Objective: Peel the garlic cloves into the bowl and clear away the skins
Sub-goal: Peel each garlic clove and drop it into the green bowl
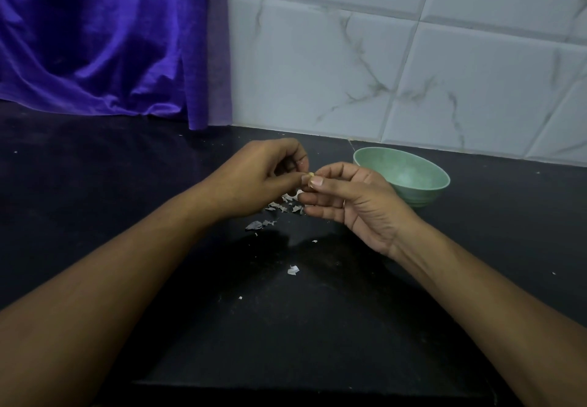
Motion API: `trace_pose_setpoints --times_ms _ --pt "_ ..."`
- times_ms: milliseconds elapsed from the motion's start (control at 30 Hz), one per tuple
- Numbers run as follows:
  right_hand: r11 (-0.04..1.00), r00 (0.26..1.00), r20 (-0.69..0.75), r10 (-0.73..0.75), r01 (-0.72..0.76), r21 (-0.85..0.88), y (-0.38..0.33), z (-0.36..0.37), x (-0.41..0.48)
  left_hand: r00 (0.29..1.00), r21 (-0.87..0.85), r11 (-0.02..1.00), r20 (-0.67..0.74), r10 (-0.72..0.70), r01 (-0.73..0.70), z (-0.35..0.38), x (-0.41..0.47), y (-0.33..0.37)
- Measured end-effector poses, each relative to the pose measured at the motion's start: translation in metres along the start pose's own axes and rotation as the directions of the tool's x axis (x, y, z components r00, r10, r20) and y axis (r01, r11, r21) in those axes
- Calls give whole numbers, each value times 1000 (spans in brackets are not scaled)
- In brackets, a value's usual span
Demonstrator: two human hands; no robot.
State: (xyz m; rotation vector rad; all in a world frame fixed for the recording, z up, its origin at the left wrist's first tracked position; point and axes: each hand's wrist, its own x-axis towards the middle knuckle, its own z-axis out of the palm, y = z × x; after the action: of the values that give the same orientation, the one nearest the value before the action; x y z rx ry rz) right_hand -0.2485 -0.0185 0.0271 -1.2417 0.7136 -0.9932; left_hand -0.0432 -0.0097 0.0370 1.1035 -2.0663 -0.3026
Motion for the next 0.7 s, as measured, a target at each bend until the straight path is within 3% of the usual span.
trace_pose_setpoints --times_ms 200,567,700 --pt "998 997 -40 -64 64 -20 -1 0 1 999 12 1000 33 13 -14 -3 1 0" --pt "990 989 -62 -138 136 -34 -1 -2 2 987 130 984 90 -130 118 -7 0 1" --pt "984 984 -59 -169 165 -67 1 -4 3 990 131 985 68 -121 111 -7 0 2"
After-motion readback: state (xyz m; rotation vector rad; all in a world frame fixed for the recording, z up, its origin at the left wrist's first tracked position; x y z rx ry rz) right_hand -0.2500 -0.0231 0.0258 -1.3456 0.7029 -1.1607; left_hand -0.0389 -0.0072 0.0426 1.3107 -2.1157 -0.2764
